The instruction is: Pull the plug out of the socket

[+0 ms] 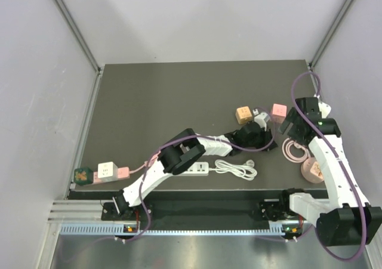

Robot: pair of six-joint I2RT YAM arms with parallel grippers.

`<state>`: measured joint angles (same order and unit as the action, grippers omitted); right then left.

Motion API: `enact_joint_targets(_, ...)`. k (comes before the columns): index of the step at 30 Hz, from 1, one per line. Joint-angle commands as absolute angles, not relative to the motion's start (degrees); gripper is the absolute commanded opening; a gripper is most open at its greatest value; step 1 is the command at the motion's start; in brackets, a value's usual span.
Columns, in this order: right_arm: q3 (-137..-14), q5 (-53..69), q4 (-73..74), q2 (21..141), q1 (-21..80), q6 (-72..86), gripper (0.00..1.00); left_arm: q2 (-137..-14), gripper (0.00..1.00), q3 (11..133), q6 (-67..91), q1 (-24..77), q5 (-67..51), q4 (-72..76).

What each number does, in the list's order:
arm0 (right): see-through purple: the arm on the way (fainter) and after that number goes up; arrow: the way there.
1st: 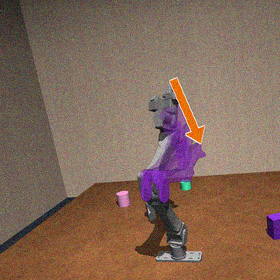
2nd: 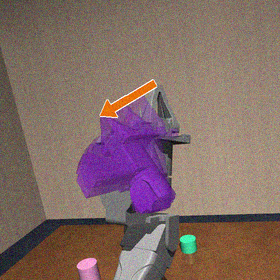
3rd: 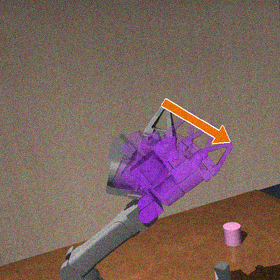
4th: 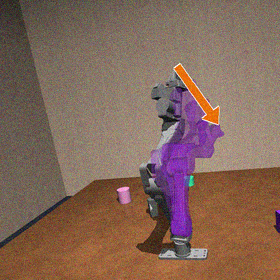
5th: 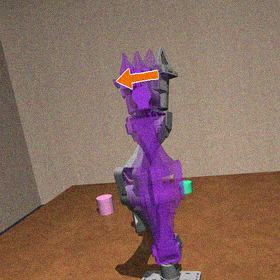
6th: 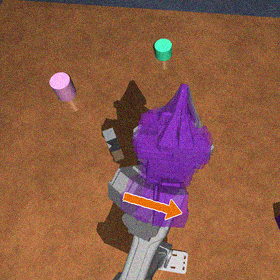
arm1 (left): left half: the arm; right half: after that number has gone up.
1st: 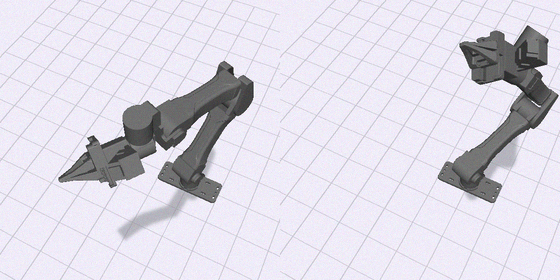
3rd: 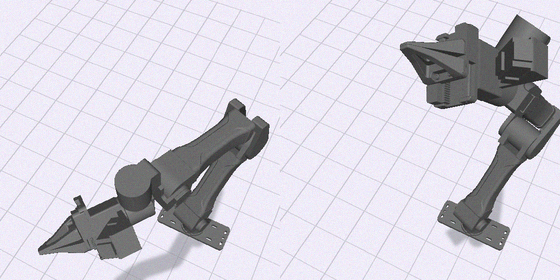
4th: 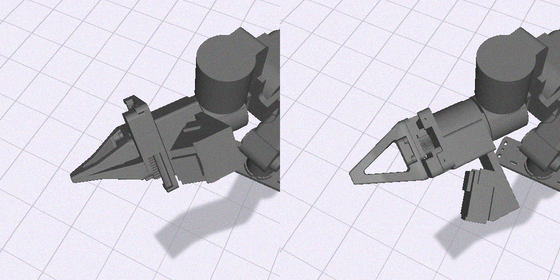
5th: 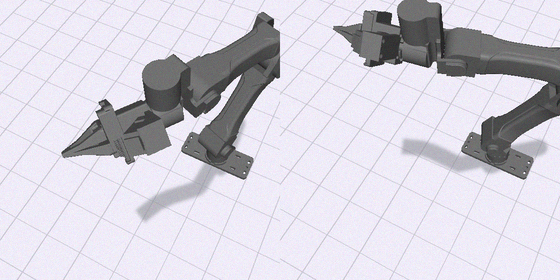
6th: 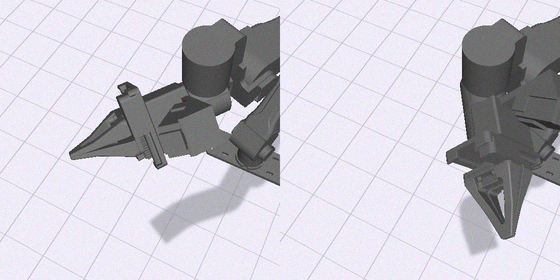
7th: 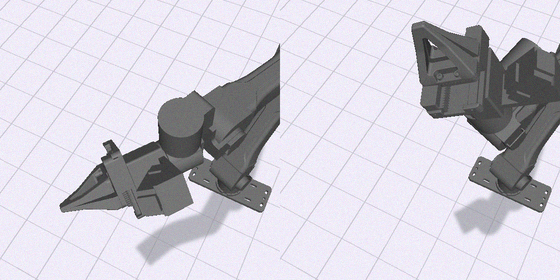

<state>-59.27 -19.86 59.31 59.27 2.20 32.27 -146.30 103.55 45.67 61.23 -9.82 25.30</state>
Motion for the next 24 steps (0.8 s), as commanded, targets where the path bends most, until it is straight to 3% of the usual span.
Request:
enact_joint_targets(1, -57.14, -21.44, 52.30, 59.15, 0.70, 38.48, 0.94, -137.39, 0.21, 95.48, 38.25, 60.21, -10.72, 29.08)
enact_joint_targets(4, -54.15, -21.80, 49.05, 60.64, 0.53, 39.64, 0.88, -131.42, 0.22, 91.86, 33.06, 59.77, -11.95, 28.92)
enact_joint_targets(14, -52.82, -20.56, 41.58, 74.95, -1.76, 38.67, 0.49, -120.50, 0.22, 80.43, 24.36, 57.31, -17.31, 32.69)
enact_joint_targets(24, -53.62, -20.31, 36.57, 84.72, -3.25, 34.99, 0.52, -117.77, 0.22, 74.89, 24.78, 54.23, -19.33, 37.78)
